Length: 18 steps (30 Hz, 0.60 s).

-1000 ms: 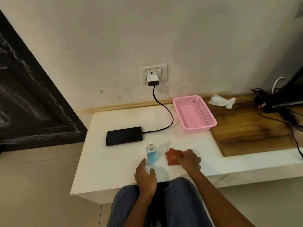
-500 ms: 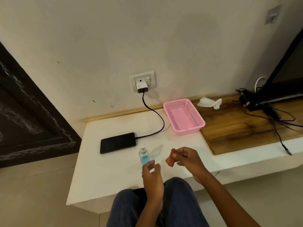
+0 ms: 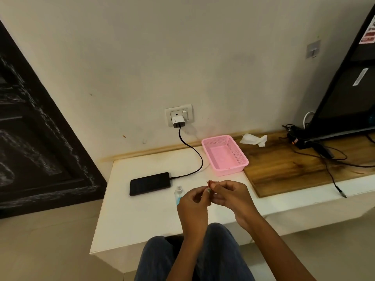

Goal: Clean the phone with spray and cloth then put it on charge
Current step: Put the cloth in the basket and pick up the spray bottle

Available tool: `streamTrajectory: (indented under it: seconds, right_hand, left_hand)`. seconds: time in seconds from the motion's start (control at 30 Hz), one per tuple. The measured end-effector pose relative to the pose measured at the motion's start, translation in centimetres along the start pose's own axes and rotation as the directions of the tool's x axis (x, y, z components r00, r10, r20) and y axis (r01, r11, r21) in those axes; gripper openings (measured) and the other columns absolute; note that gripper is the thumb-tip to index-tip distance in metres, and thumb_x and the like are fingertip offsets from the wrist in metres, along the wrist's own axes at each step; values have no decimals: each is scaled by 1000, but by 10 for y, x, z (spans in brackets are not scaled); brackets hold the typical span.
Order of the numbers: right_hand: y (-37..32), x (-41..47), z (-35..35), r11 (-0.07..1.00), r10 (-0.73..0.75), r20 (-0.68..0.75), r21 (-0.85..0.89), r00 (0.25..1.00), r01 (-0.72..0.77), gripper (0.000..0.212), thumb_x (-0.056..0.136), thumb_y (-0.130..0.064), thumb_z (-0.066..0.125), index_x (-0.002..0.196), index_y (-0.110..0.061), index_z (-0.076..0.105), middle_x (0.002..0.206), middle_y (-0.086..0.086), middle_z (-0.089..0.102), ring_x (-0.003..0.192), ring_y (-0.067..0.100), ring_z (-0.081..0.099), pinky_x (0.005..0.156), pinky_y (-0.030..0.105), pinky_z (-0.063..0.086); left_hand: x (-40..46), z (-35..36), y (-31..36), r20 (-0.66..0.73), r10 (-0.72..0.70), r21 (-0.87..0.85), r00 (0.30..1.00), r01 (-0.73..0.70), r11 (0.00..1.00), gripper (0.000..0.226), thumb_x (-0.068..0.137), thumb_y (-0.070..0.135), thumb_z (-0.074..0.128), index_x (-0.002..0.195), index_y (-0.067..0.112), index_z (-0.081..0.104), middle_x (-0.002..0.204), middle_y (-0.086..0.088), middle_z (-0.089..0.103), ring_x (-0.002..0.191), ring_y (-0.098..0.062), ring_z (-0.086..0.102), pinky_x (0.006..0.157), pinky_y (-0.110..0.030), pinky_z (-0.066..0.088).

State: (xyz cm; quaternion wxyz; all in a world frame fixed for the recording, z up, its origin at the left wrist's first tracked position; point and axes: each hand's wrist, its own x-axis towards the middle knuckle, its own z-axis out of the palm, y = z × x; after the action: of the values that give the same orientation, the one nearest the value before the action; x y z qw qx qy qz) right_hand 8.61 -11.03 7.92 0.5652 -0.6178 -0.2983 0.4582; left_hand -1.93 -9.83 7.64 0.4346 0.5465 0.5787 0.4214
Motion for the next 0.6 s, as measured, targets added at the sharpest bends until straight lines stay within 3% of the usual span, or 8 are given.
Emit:
streamTrajectory:
  seconds: [0.1,0.2,0.3,0.43,0.5,0.6]
  right_hand:
    - [-3,-6,3,999,39,-69,27,997,-37,6,81,-17,70,81,-14,66,80,4,72,66,18,73,58,24,59]
    - [-4,-10,7,999,38,-166,22,985,-35,6,83,-16,69,79,-14,64,82,6,71,68,21,72,62,29,59]
    - [-7,-15,10,1000,-15,-167,15,986,18,5,83,-17,69,79,-16,65,82,5,71,70,20,72,63,27,58]
    - [-12,-13,9,998,-45,-174,38,984,52,9,85,-19,66,76,-21,65,82,2,70,75,24,71,70,31,58]
    - [-13,-11,7,999,-43,-156,-7,987,43,11,86,-16,66,75,-21,65,86,6,70,78,27,70,77,36,58]
    - [-16,-9,1,996,-64,-75,-67,995,59,9,85,-16,67,77,-19,66,89,9,71,78,24,71,77,35,59]
  left_hand:
    - [0,-4,4,-42,12,8,999,-12,1000,18,88,23,63,100,13,72,90,3,71,70,0,60,66,-1,42]
    - [-3,-5,9,-89,23,-20,996,-25,999,17,88,21,63,101,13,71,94,2,71,82,-9,64,77,-13,48]
    - [-7,-5,15,-2,77,19,997,-77,997,23,90,23,61,107,12,70,104,-2,72,93,-12,65,89,-24,52]
    - [-4,-10,19,128,146,41,981,-152,988,29,88,24,63,115,14,66,108,2,69,95,-9,63,89,-19,49]
    - [-1,-11,20,194,157,46,968,-169,985,30,85,21,67,114,14,64,105,4,67,94,-9,63,90,-20,50]
    - [3,-14,22,189,182,26,965,-190,981,19,85,16,67,104,17,65,91,13,65,82,-1,63,84,-15,52]
